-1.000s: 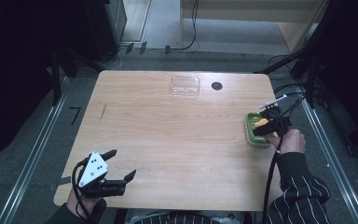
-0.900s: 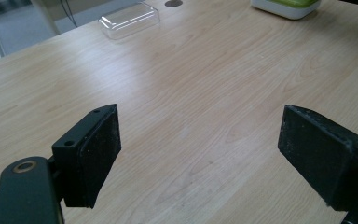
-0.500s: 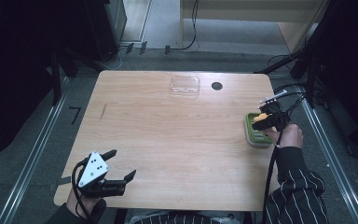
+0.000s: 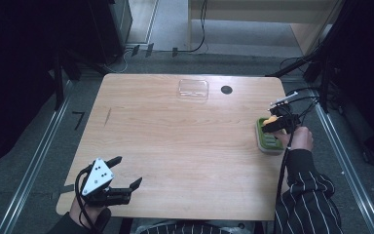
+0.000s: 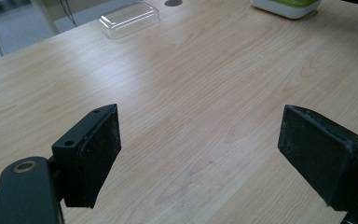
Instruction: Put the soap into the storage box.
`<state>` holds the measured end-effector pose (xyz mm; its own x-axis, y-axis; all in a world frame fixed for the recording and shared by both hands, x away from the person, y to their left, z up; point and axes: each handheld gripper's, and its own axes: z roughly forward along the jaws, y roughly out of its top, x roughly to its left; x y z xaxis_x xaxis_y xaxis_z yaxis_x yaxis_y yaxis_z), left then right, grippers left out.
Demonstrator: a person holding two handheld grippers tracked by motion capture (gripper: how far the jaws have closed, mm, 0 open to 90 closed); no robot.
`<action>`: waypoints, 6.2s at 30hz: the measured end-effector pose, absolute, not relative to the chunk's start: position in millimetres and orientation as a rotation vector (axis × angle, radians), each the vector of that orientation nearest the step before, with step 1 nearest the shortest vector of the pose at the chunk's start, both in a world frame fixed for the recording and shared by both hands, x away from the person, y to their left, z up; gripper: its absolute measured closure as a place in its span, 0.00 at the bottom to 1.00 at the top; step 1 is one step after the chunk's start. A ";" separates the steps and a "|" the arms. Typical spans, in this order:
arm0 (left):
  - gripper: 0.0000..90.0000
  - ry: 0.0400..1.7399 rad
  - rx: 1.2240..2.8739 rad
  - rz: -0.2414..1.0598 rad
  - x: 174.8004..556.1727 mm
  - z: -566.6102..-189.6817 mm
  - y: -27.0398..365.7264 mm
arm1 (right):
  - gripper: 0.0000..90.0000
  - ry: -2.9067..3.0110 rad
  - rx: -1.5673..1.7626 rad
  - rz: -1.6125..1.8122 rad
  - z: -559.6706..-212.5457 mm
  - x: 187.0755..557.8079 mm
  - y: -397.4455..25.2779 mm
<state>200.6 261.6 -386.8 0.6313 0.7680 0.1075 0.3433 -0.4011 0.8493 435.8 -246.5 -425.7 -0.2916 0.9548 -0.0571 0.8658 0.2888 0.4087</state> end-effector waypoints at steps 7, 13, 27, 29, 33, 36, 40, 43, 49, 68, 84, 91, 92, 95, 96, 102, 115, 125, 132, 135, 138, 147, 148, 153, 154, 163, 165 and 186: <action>0.15 0.871 2.000 0.629 200.5 -386.8 261.6 | 0.30 2.292 1.693 0.456 -431.9 437.9 -248.9; 0.15 0.870 2.004 0.629 200.6 -386.7 261.4 | 0.30 2.301 1.705 0.434 -436.7 440.7 -250.7; 0.15 0.871 2.000 0.630 200.6 -386.8 261.6 | 0.30 2.323 1.714 0.396 -441.9 443.7 -251.5; 0.15 0.871 2.000 0.630 200.6 -386.8 261.7 | 0.30 2.329 1.710 0.392 -442.4 444.0 -251.8; 0.15 0.871 2.001 0.630 200.5 -386.8 261.6 | 0.30 2.332 1.704 0.388 -443.4 444.2 -251.8; 0.15 0.873 2.001 0.630 200.5 -386.7 261.6 | 0.30 2.334 1.693 0.376 -444.3 443.9 -250.9; 0.15 0.872 2.002 0.630 200.5 -386.7 261.6 | 0.30 2.346 1.669 0.374 -445.4 444.4 -250.2; 0.15 0.871 2.003 0.630 200.5 -386.7 261.5 | 0.30 2.333 1.664 0.377 -443.9 443.9 -249.3; 0.15 0.872 2.002 0.631 200.5 -386.7 261.5 | 0.30 2.343 1.640 0.383 -445.9 447.4 -249.2; 0.15 0.872 2.001 0.632 200.4 -386.7 261.4 | 0.30 2.357 1.648 0.368 -449.5 448.0 -250.7; 0.15 0.872 2.000 0.632 200.3 -386.6 261.5 | 0.30 2.371 1.631 0.344 -449.3 447.6 -250.6; 0.15 0.872 2.001 0.632 200.3 -386.6 261.5 | 0.30 2.383 1.613 0.337 -449.4 447.5 -250.6; 0.15 0.872 2.001 0.632 200.3 -386.6 261.5 | 0.30 2.385 1.610 0.335 -449.3 447.4 -250.7; 0.15 0.872 2.001 0.632 200.3 -386.6 261.5 | 0.30 2.389 1.600 0.335 -449.5 447.4 -251.0; 0.15 0.873 2.000 0.633 200.3 -386.7 261.4 | 0.30 2.389 1.600 0.334 -449.6 447.4 -250.8; 0.15 0.873 2.001 0.632 200.4 -386.7 261.5 | 0.30 2.393 1.594 0.323 -449.6 447.3 -250.4; 0.15 0.873 2.003 0.632 200.5 -386.7 261.3 | 0.29 2.409 1.574 0.312 -450.2 446.9 -249.9; 0.15 0.873 2.001 0.631 200.5 -386.7 261.5 | 0.28 2.430 1.551 0.304 -451.0 446.7 -249.6; 0.15 0.873 2.000 0.633 200.3 -386.6 261.6 | 0.23 2.433 1.554 0.313 -449.1 445.6 -251.5; 0.15 0.873 1.998 0.633 200.3 -386.6 261.7 | 0.20 2.425 1.559 0.328 -446.0 444.0 -252.0; 0.15 0.874 1.999 0.633 200.2 -386.6 261.7 | 0.15 2.431 1.574 0.320 -441.8 441.1 -252.4; 0.15 0.872 1.999 0.635 200.4 -386.4 261.8 | 0.03 2.471 1.619 0.279 -430.6 422.6 -249.8; 0.15 0.872 1.999 0.634 200.4 -386.5 261.7 | 0.02 2.478 1.624 0.276 -429.8 420.3 -249.9; 0.15 0.873 1.998 0.634 200.7 -386.5 261.4 | 0.01 2.490 1.628 0.250 -427.0 410.9 -247.7; 0.15 0.873 1.998 0.634 200.7 -386.5 261.4 | 0.01 2.492 1.631 0.250 -427.2 408.0 -246.4; 0.15 0.871 1.999 0.634 200.6 -386.4 261.7 | 0.01 2.539 1.567 0.193 -428.1 384.4 -231.2; 0.15 0.870 1.998 0.634 200.7 -386.5 261.7 | 0.01 2.550 1.555 0.186 -429.5 379.9 -228.4; 0.15 0.869 2.002 0.637 200.9 -386.3 261.4 | 0.03 2.661 1.414 0.117 -453.5 319.0 -203.3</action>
